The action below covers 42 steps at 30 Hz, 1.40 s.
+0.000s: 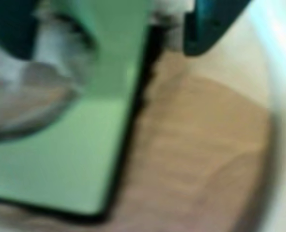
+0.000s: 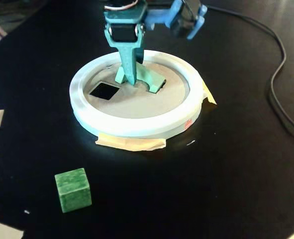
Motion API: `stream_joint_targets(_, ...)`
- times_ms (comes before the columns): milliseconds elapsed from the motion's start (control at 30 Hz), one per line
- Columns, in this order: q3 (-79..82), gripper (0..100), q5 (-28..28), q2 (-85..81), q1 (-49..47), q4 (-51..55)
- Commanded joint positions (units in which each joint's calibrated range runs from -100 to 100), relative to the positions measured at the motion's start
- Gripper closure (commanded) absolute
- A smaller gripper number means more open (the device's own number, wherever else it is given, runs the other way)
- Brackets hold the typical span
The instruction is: Pick up the U shape block and drop it in corresponding U shaped hole
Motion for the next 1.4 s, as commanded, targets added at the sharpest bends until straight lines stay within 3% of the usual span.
stream_joint_targets(0,-8.7,38,-0.1,-6.3,-2.0,-2.0)
stream_joint_targets(333,-10.2,38,2.3,-15.3,-2.3,5.1)
stream_joint_targets(433,-10.2,38,7.3,-20.2,-0.5,12.1)
stream_joint_targets(867,-10.2,38,34.5,-22.8,-2.2,12.1)
stream_joint_targets(1367,-9.5,36,40.7,-22.5,-1.5,12.1)
